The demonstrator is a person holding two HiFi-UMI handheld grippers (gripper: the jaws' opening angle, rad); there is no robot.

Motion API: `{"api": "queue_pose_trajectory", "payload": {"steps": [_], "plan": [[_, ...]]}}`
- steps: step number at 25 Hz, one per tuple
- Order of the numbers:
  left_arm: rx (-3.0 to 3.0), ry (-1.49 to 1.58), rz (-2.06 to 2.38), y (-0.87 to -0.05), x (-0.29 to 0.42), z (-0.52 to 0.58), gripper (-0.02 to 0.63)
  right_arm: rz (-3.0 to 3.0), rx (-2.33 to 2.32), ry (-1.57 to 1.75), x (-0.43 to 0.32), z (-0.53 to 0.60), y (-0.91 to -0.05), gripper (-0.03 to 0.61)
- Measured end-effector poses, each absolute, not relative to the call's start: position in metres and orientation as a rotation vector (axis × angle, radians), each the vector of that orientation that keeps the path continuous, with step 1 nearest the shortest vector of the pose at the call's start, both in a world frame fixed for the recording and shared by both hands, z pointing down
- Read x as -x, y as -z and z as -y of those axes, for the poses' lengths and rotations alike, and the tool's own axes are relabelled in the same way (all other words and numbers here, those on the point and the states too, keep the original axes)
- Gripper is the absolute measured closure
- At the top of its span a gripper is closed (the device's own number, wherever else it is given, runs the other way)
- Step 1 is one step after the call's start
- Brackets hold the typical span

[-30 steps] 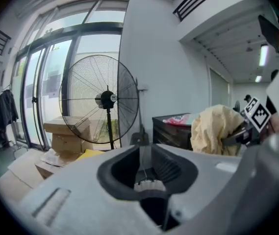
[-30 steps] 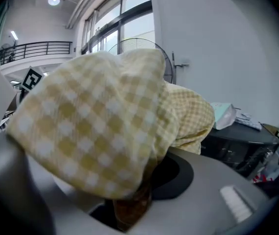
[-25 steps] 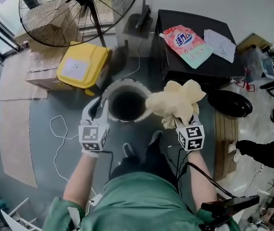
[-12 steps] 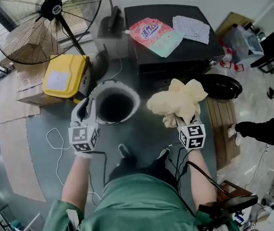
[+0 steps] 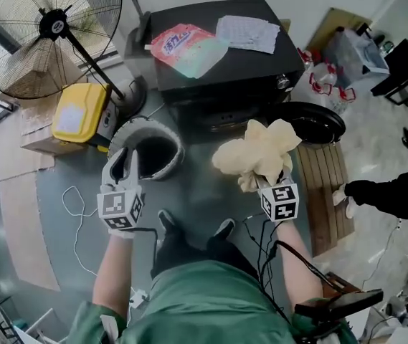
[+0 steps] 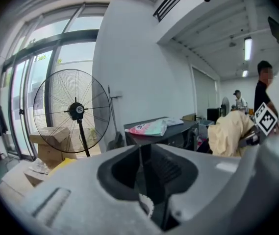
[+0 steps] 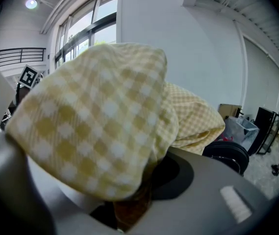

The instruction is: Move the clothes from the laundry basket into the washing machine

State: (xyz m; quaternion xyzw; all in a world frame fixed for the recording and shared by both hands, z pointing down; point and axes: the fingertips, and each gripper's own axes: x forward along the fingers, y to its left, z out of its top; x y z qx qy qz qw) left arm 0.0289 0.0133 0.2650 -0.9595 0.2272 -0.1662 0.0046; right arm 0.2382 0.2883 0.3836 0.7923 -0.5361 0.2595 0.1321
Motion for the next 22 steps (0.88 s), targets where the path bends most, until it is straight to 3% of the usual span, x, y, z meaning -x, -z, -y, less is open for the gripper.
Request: {"api": "queue_pose_trajectory", "payload": {"steps": [10, 22], "plan": [[2.992, 0.613, -0.731, -0.287, -0.058, -0.075, 0.540, 1.593, -2.227, -0.775, -0.289, -0.323, -0.415, 0.422], [3.025, 0.656, -0.821, -0.341, -0.060, -0.034, 0.540, 1.598, -2.041, -0.831, -0.302, -0.272, -0.463, 0.422]]}}
